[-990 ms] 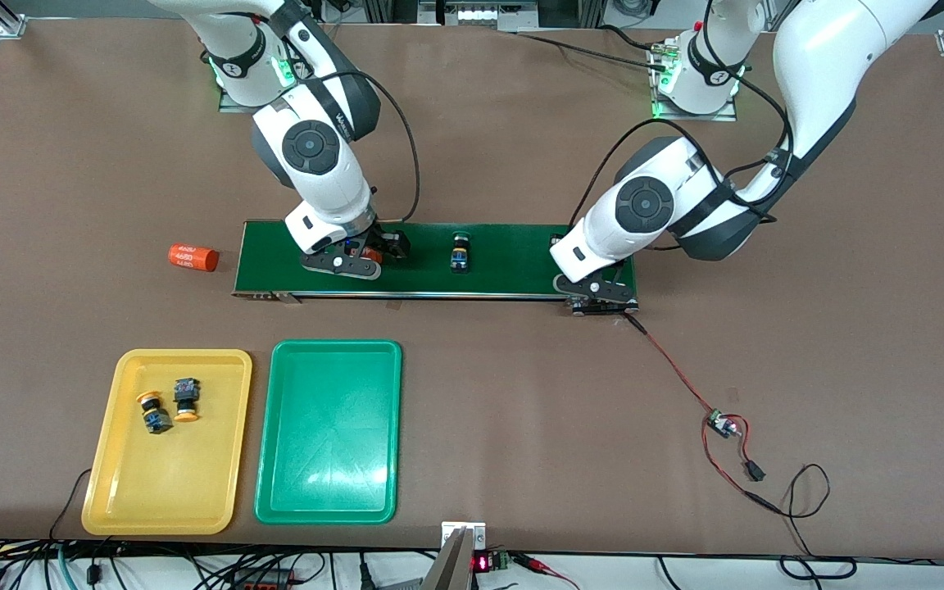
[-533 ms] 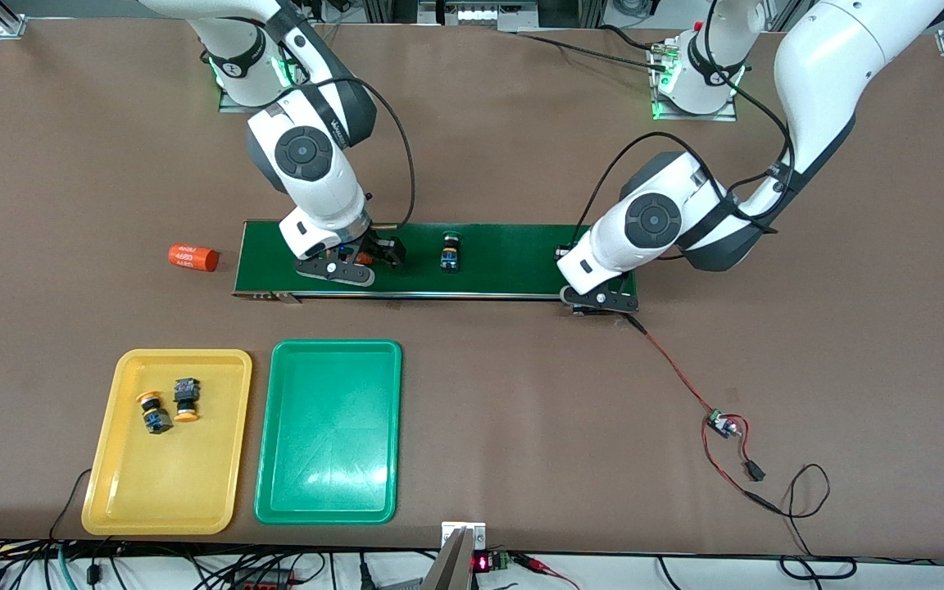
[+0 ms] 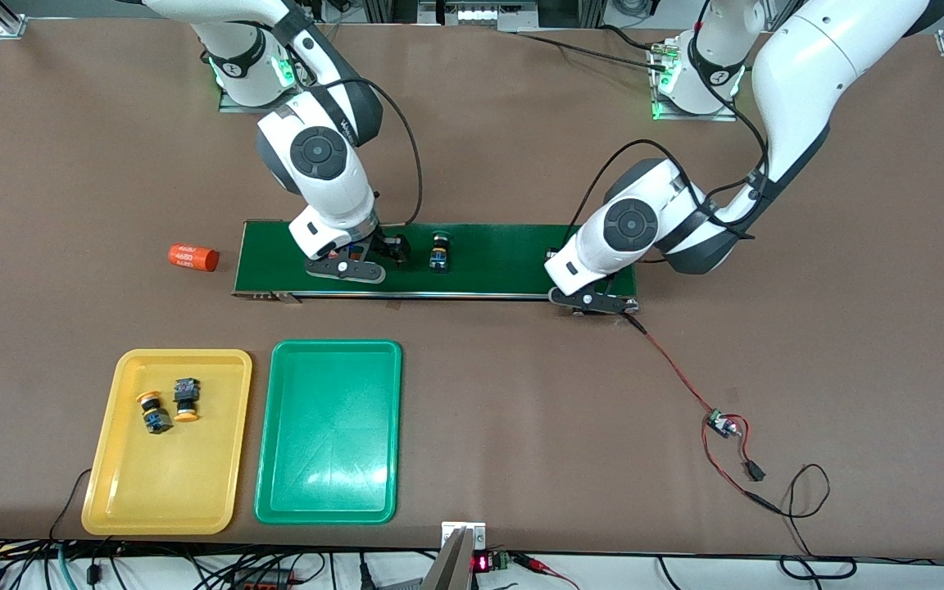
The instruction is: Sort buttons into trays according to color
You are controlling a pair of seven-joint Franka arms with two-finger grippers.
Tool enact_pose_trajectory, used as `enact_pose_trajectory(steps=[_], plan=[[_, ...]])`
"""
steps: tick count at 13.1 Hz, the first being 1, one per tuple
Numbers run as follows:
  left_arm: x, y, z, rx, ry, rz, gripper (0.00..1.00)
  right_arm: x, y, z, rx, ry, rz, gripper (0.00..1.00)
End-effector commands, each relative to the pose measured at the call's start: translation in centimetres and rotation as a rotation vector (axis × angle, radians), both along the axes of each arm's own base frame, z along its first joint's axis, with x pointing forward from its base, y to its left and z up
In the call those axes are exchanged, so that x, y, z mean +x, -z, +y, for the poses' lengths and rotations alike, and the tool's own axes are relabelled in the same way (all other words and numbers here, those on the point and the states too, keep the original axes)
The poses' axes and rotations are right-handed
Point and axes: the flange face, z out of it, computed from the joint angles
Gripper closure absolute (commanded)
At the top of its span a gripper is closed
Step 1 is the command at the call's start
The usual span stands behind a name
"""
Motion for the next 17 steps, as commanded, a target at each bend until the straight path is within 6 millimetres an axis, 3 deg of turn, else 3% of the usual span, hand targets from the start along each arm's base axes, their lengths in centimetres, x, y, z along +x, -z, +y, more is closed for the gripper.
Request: enact_pose_trajectory(steps=[1,5,8,11,14,17], plan=[[0.4,-1.2,-0.2,0.019,0.001,-0.040,0.00,-0.6,0.1,0.9,-0.018,-0.075,0.002,0.00],[2.1,-6.9,-1.2,0.002,-0.004,-0.126,0.00,-1.3,0.3,1.8,-0.019,-0.109,0.005,0.00],[5.6,-13.4,-0.2,0.017,-0.037,-0.168,0.00,-1.7,1.0,2.1,-0.025,-0.116,0.018,0.00],[8.2,-18.2,2.0,0.038,-0.090,-0.182,0.00,-3.3,2.5,3.2,-0.037,-0.127,0.047,0.00],[9.6,-18.6,4.2,0.051,-0.129,-0.188,0.00,-3.4,3.2,3.2,-0.037,-0.089,0.064,0.00],[11.5,-19.8,9.6,0.103,-0.195,-0.210,0.00,-3.3,3.3,2.9,-0.035,-0.076,0.070,0.00]])
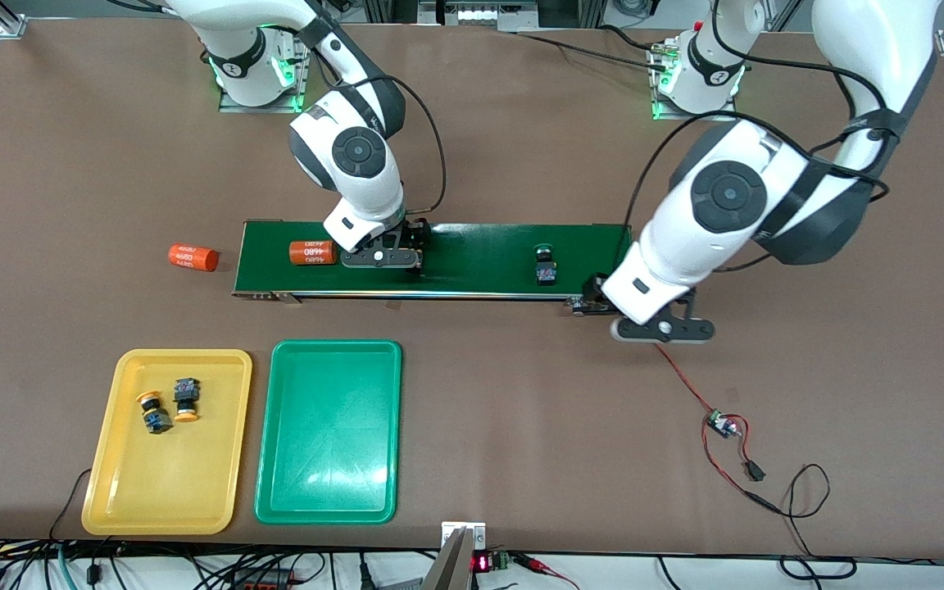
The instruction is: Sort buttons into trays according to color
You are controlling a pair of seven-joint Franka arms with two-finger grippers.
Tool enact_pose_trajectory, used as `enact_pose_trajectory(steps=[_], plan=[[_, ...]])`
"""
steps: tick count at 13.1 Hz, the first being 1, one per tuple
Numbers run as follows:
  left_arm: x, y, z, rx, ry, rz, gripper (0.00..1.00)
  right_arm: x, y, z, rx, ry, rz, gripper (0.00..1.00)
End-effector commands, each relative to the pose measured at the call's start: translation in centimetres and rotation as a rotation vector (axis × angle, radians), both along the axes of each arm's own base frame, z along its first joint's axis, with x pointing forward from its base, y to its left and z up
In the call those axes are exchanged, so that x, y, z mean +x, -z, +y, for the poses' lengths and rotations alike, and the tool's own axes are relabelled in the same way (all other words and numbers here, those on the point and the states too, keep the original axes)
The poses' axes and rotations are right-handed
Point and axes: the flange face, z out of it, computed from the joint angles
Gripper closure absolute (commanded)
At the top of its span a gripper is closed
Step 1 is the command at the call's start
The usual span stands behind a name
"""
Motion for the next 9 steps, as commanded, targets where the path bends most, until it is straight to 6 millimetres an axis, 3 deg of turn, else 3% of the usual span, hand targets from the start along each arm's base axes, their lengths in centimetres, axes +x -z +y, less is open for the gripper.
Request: enact_pose_trajectory(steps=[1,5,7,9], plan=[[1.1,-3.1,3.7,0.055,-0.040,-0.043,0.00,0.0,0.3,-0.3,-0.008,0.023,0.012,0.00],[1.6,-6.7,11.6,0.148,0.044,0.014,0.00,1.2,-1.6,-1.3,-0.007,0.059,0.025,0.00],[1.7,-9.2,18.5,0.025,-0.054,0.033,0.00,1.5,-3.0,-1.4,0.003,0.074,0.025,0.00],[1.3,-10.8,23.5,0.056,0.007,0.013,0.00,2.1,-3.2,-2.3,0.004,0.091,0.024,0.00]])
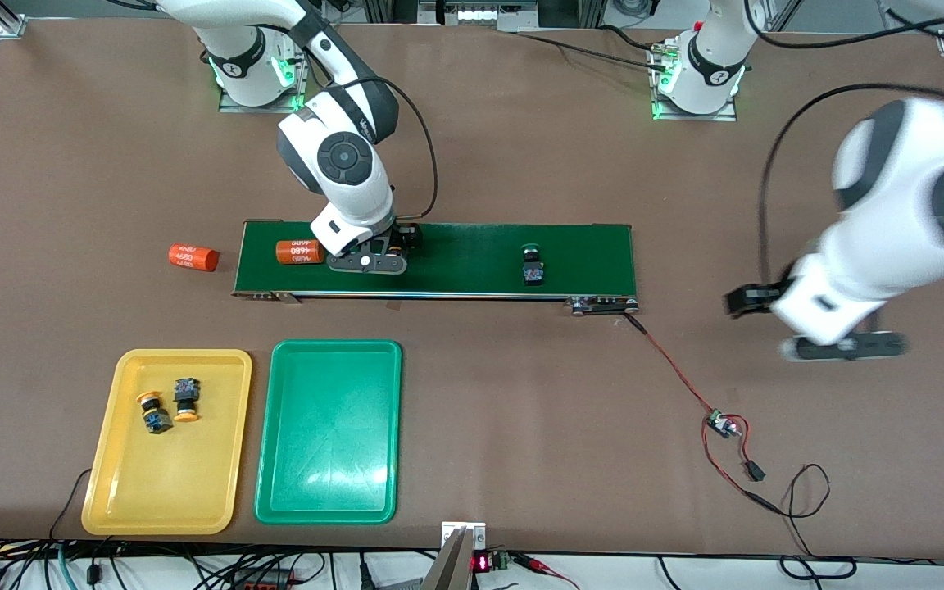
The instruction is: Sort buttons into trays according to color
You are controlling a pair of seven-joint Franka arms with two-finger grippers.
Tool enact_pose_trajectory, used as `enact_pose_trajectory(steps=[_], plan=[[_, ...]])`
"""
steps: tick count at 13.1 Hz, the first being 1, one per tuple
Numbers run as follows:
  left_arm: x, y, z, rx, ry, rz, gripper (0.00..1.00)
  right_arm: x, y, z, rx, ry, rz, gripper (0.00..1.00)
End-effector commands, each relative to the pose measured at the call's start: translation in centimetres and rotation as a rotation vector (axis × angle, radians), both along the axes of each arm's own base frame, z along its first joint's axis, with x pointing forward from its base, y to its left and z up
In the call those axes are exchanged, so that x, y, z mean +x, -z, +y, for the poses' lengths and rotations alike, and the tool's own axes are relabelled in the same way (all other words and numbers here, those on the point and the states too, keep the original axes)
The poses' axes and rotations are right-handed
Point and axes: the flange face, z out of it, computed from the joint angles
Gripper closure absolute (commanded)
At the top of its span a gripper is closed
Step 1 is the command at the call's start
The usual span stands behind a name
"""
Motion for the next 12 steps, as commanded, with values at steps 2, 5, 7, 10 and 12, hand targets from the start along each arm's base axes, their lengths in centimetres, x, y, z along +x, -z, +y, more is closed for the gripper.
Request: enact_pose_trajectory(steps=[2,5,7,10,12], plan=[[-1.7,-4.0,5.6,0.009,0.037,-0.041,0.00,0.7,0.0,-1.2,0.001,0.038,0.020,0.00],[-3.8,-6.1,6.4,-0.045,0.017,-0.070,0.00,0.6,2.2,-1.4,-0.009,0.042,0.053,0.00],[-3.8,-6.6,6.8,-0.045,0.034,-0.086,0.00,0.5,2.7,-1.4,-0.010,0.039,0.061,0.00],[-4.8,-6.9,7.4,-0.045,0.046,-0.099,0.00,0.8,3.1,-1.8,-0.011,0.042,0.066,0.08],[-5.0,-7.1,8.1,-0.044,0.035,-0.104,0.00,1.0,3.5,-2.3,-0.011,0.027,0.074,0.42]])
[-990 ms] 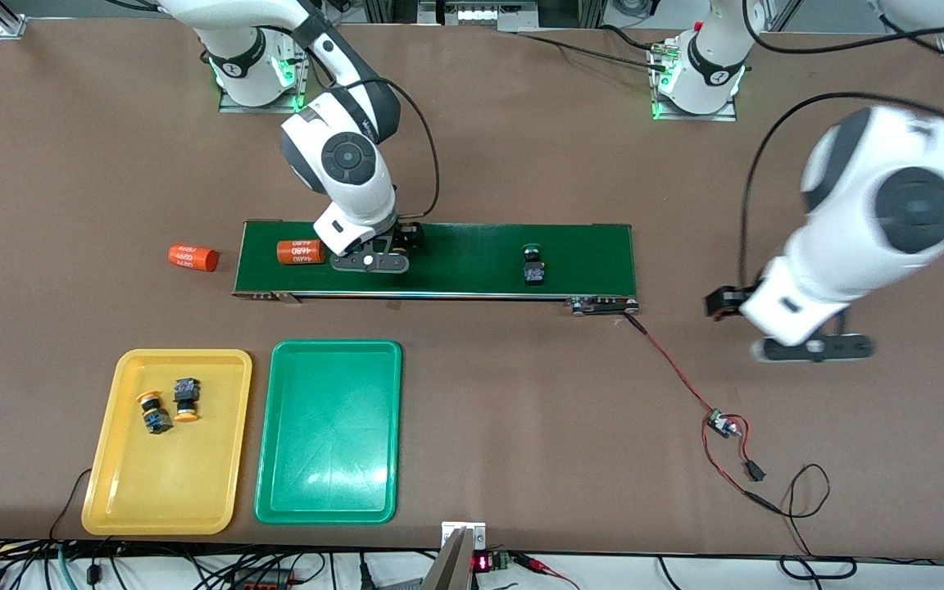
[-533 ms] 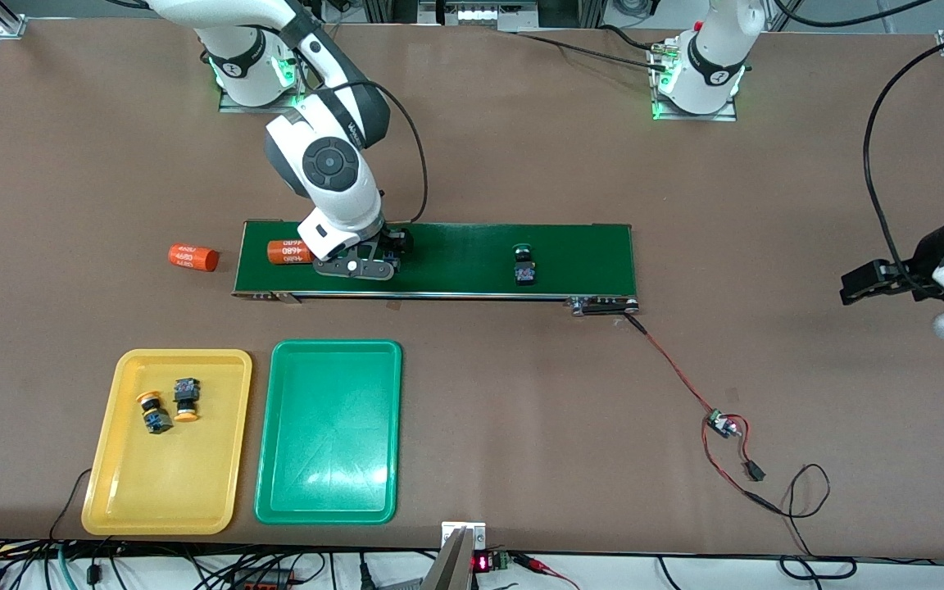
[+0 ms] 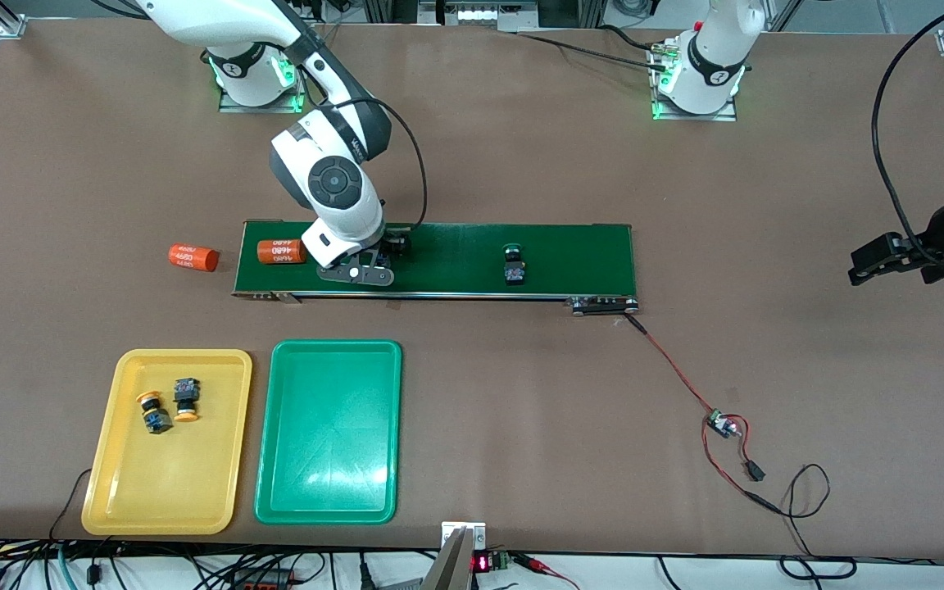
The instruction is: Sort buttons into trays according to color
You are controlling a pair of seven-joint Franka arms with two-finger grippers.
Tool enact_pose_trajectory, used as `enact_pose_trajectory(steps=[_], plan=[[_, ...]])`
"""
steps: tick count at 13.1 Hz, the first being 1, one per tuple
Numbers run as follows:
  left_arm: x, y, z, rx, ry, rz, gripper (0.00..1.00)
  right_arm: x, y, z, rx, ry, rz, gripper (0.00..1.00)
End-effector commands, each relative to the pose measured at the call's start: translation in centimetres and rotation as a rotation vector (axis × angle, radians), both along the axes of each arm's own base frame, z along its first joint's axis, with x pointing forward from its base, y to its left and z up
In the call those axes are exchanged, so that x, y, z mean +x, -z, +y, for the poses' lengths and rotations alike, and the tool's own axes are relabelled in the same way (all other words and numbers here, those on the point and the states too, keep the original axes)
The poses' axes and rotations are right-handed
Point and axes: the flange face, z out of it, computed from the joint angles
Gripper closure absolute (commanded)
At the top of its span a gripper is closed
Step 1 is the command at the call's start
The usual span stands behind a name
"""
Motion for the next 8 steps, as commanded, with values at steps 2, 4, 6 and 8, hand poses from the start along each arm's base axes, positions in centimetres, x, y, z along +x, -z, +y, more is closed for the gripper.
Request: enact_pose_trajectory(steps=[2,4,6,8], plan=[[-1.1,-0.8,0.6,-0.025,0.010,-0.044,0.00,0.4,0.5,-0.8,0.009,-0.003,0.019,0.66],[-2.1,-1.5,0.0,-0.026,0.003,-0.051,0.00,0.4,1.3,-0.9,0.007,-0.012,0.031,0.66],[-2.9,-0.6,-0.3,-0.027,-0.019,-0.027,0.00,1.0,1.5,-1.9,0.009,-0.014,0.035,0.76],[-3.2,-0.4,-0.3,-0.027,-0.035,-0.021,0.00,1.3,0.4,-2.1,0.007,-0.009,0.026,1.00]])
